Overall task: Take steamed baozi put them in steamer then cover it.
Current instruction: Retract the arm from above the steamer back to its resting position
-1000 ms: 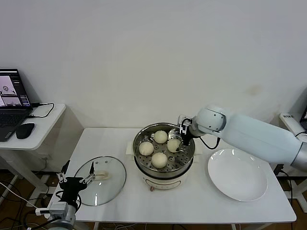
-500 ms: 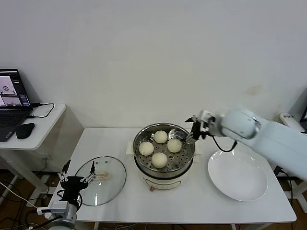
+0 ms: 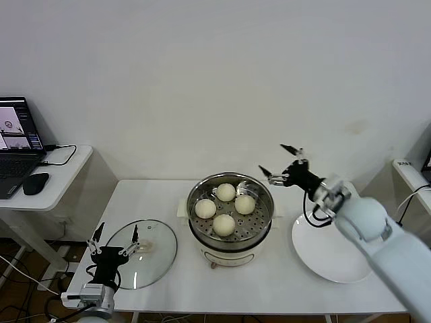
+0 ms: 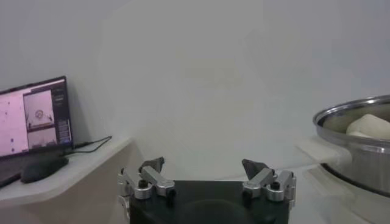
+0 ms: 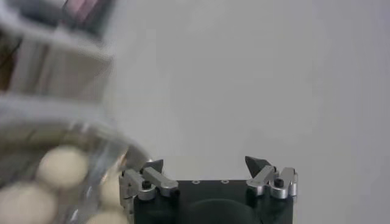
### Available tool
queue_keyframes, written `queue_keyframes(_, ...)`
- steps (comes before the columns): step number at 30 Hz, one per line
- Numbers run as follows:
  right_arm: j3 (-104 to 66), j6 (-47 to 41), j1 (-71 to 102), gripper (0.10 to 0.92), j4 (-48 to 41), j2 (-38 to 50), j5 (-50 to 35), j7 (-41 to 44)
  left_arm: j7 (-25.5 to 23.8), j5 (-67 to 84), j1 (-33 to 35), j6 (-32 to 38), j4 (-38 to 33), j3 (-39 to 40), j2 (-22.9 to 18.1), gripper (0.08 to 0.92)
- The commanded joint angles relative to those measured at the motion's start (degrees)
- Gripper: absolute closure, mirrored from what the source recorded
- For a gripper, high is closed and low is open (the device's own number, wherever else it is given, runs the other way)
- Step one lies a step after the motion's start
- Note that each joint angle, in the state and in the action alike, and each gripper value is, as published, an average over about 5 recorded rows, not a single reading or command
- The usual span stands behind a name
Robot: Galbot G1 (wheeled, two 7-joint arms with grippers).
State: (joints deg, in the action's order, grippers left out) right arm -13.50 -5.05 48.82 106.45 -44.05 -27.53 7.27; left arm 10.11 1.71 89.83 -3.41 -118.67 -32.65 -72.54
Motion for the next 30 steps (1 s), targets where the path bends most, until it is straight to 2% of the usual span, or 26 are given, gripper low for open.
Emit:
queue_keyframes(1,-35.8,12.5,30.3,0.202,-0.5,-25.6,4.6,1.9,-0.8,-17.3,-1.2,4.3,5.5,0.9,0.8,0.177)
queue_keyframes(6,-38.6,12.6,34.0,0.203,-1.3,-32.5,6.1,4.2,-1.0,-27.3,-1.9,5.0,9.2,0.5,2.0,0.177)
queue_keyframes(10,-39.2,13.3,36.7,0.202,-2.7,-33.8,8.9,4.6,-1.6,-35.7,-0.2,4.8,11.0,-0.2,4.6,0.177)
queue_keyframes(16,-42.0,12.6,37.5,0.203,-2.8,-34.6,10.0,3.1,-1.8,-61.3,4.6,10.0,13.0,-4.7,6.9,0.177)
queue_keyframes(19,-42.4,12.7,37.9,0.202,-2.8,-34.7,10.4,2.7,-2.1,-69.5,6.6,11.2,13.2,-6.2,7.2,0.177)
queue_keyframes(25,-42.1,12.9,38.2,0.203,-3.0,-35.4,11.1,2.6,-0.2,-75.7,6.0,12.1,14.6,-6.4,7.0,0.177)
queue_keyframes(30,-41.8,13.1,38.4,0.202,-3.2,-35.4,11.4,2.4,-0.7,-77.1,1.7,12.1,17.2,-4.6,6.9,0.177)
